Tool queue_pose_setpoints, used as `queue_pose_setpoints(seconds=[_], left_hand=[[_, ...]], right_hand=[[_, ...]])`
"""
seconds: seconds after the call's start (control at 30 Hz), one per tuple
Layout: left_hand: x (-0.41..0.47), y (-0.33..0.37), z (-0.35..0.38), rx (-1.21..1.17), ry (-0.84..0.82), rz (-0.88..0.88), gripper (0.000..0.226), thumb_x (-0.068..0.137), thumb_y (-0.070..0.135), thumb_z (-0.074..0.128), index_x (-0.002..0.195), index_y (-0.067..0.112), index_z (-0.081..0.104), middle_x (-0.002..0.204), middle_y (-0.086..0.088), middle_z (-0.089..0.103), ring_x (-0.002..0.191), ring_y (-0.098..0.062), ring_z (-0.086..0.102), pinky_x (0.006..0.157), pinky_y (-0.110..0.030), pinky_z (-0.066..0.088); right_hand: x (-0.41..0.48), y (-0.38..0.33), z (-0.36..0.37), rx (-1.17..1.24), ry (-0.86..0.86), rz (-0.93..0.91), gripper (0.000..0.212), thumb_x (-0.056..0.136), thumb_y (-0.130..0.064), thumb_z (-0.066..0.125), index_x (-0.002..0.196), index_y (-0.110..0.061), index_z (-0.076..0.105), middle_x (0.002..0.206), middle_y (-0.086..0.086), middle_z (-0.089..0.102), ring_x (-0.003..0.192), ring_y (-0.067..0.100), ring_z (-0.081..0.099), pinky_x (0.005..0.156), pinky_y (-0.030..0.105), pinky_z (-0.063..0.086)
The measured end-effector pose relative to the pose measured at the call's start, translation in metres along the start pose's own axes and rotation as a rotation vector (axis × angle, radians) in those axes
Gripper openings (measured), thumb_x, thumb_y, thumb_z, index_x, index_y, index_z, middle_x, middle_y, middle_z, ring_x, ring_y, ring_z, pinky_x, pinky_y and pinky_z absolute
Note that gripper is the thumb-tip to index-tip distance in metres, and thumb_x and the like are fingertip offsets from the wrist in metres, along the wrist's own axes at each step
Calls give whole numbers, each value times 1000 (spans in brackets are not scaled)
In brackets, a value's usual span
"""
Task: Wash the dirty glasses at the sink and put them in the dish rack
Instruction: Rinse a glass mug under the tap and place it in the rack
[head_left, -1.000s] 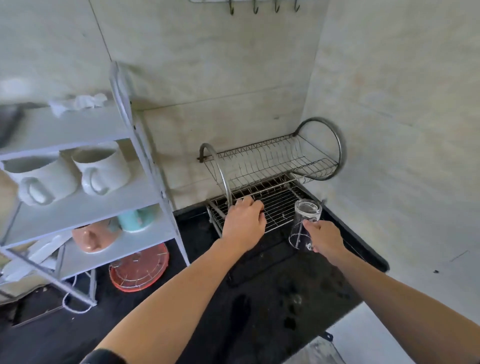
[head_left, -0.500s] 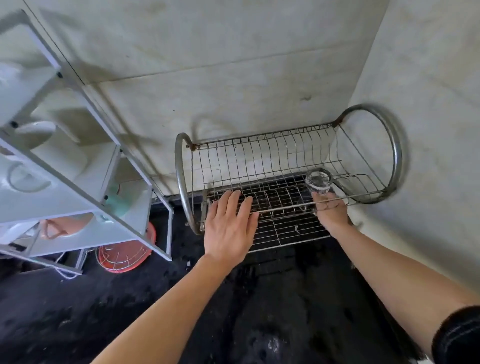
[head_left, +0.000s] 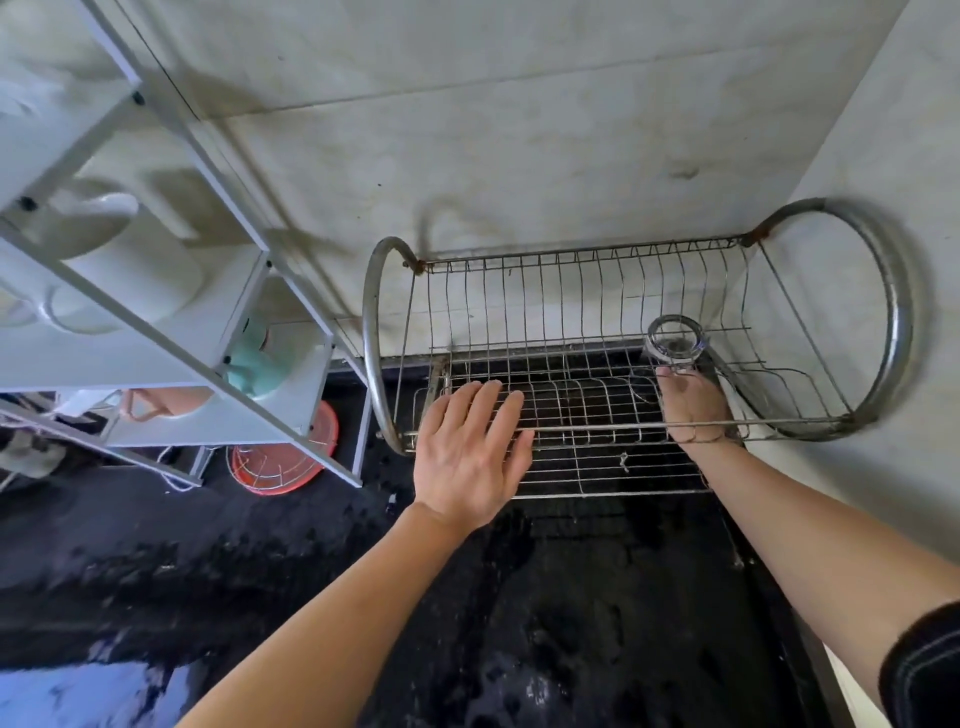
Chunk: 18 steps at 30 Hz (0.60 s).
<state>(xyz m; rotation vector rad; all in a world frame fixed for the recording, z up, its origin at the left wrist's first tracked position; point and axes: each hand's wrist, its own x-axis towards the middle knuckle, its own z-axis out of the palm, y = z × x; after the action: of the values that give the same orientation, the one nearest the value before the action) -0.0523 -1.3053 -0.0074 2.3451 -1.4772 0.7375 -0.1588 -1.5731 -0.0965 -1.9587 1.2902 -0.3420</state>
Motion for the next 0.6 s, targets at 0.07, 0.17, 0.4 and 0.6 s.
queue_pose_setpoints(seconds=[0.07,0.17,0.4,0.6], left_hand=[[-1,0,-3,-28,-36,-11,37,96,37,45,111,12,68,111,-7,67,103,-28,62,85,-40,48],[-1,-1,-10,-98,-108,-21,38,97,37,44,116,12,65,116,-7,65,107,-27,60,89,-41,47],[-60,-27,-67,-260,-118,54,25,90,23,50,106,11,65,99,-4,65,93,-23,59,82,-37,49],[-198,-125,-134,-145,-404,-231,22,89,23,42,78,11,58,71,-3,57,64,-29,58,51,-32,37]], right_hand=[[-6,-1,0,-18,2,64,53,91,-50,46,80,0,60,79,20,59,82,38,60,67,33,34],[-39,-4,2,-136,79,127,38,90,-29,60,115,-1,54,116,22,58,112,40,54,83,42,45],[-149,-43,33,-372,5,-128,43,95,-30,55,136,-18,49,142,5,48,126,27,48,90,42,47],[-265,-107,112,-397,-274,-277,21,95,-36,52,109,-27,65,104,-4,72,97,23,64,79,35,52]])
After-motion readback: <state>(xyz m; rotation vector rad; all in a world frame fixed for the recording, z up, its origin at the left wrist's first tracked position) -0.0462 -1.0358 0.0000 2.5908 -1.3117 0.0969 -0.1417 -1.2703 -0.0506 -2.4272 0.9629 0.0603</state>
